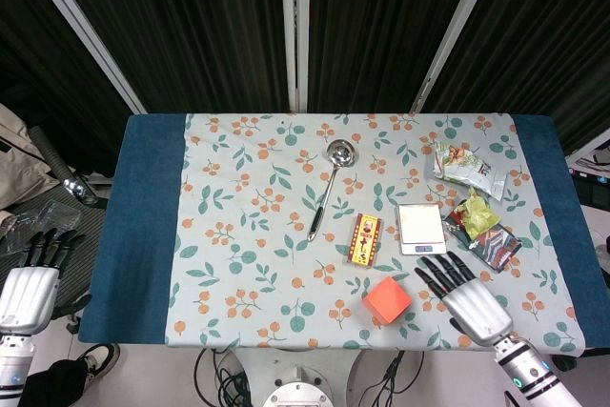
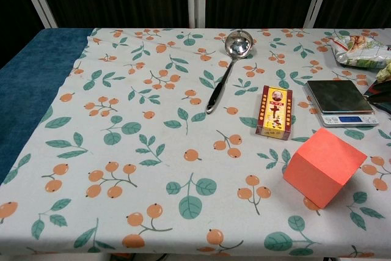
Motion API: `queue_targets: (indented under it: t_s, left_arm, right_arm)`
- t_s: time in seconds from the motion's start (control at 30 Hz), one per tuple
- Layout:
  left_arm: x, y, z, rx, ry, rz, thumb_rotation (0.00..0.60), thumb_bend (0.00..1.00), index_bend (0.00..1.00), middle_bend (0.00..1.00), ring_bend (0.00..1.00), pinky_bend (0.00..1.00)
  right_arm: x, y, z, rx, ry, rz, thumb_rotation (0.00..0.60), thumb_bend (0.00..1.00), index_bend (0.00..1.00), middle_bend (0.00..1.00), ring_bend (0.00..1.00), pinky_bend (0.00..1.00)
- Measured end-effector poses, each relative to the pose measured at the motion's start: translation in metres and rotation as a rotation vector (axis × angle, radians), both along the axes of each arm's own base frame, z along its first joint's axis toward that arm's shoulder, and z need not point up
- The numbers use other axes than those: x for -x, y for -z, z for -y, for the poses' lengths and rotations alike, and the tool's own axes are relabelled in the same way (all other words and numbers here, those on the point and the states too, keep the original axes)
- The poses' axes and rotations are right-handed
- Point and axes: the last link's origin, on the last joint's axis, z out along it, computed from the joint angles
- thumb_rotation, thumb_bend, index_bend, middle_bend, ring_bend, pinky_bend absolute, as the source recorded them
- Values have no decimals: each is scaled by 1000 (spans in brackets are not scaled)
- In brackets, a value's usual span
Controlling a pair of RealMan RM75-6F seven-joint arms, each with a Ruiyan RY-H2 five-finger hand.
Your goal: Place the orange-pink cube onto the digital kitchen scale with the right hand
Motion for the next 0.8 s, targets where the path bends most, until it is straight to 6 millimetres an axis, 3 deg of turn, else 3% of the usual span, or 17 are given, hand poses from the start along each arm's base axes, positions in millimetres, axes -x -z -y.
queue_targets:
  t_s: [0.2,0.57,0.63,0.7,0.8]
  left_arm:
    - [-1,-2,1,-8,-5,3,600,34,136,92,0,55]
    - [1,-5,3,4,-27,2,600,34,136,92,0,55]
    - [1,-5,4,3,-27,3,600,34,136,92,0,55]
    - [1,-5,4,4,-24,6,600,34,136,92,0,55]
    - [1,-4,4,3,-17,8,600,34,136,92,0,55]
  right_arm:
    - [-29,27,14,-64,-130,4,600,26,0,0,0,0]
    - [-38,54,24,-148,-130,-26,600,60,0,28,20,0]
    - [-39,54,25,-141,-139,-10,600,98,59,120,108,19]
    - [-41,54,26,-125,-156,18,600,129,227,255,214,82]
    - [-39,54,29,-104,-178,51,600,152,363,364,272,144]
